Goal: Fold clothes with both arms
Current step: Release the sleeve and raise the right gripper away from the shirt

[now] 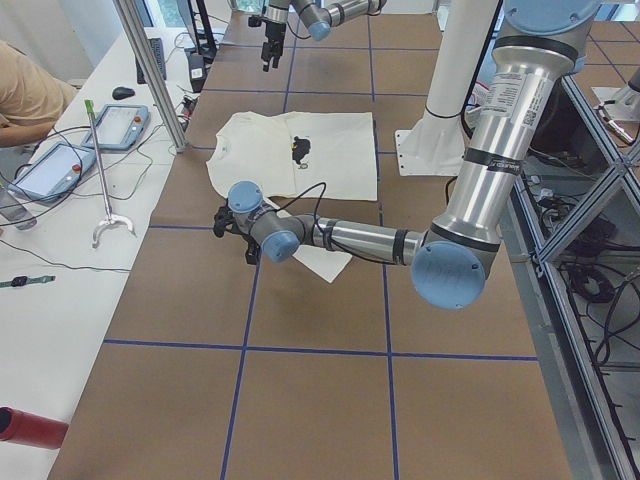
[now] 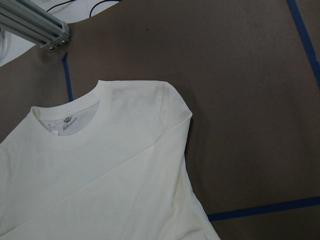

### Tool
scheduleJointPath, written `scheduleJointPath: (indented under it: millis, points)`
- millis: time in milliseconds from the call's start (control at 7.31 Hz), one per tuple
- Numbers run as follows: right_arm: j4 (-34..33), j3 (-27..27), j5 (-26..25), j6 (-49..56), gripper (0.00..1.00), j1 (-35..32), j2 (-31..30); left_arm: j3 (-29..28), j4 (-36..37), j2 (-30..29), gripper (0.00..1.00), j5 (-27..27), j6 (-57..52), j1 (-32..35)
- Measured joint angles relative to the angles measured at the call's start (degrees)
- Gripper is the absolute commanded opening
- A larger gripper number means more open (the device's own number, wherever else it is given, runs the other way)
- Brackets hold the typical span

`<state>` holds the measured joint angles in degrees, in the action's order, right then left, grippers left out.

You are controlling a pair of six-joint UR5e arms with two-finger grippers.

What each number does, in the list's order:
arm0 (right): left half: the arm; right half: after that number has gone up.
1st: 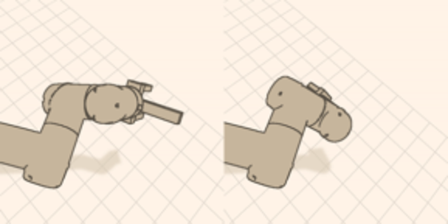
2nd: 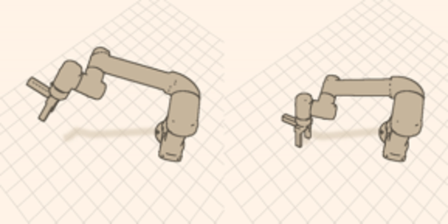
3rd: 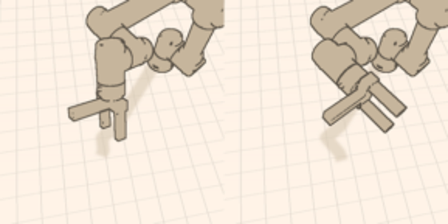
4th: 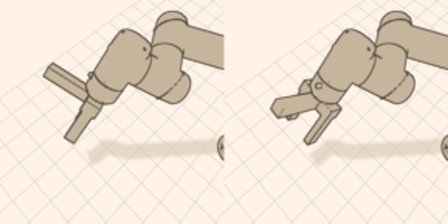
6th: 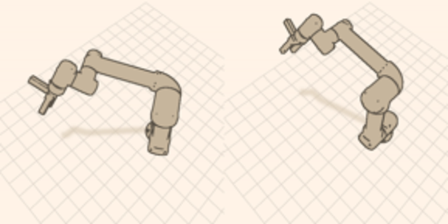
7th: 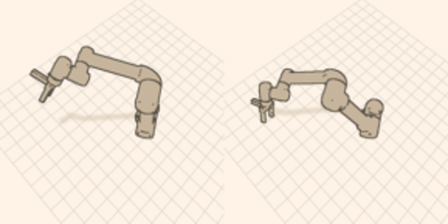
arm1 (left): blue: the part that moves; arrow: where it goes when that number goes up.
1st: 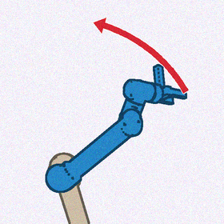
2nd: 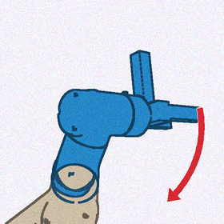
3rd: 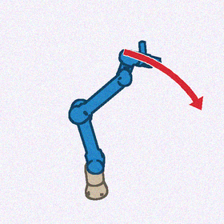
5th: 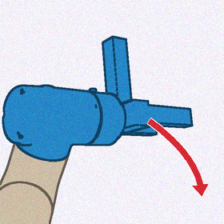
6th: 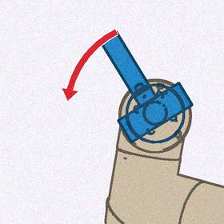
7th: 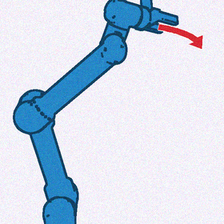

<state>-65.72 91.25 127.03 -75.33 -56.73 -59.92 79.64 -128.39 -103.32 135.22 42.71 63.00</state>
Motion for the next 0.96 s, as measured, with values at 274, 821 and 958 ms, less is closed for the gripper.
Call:
scheduleJointPath:
  millis: [274, 821, 958]
  points:
    - [0.04, 0.60, 0.62, 1.79, 1.00, -0.94, -1.99, 6.74, -0.94, 9.08, 0.99, -0.06, 1.20, -0.24]
    - [-0.02, 3.55, -0.02, 1.90, 1.00, -1.00, -5.04, 10.24, -2.25, 15.90, 0.98, 1.31, 5.93, -2.44]
    - [-0.02, 3.94, -0.13, 1.82, 1.00, -0.93, -5.31, 10.41, -3.43, 16.11, 0.98, 1.84, 9.21, -4.39]
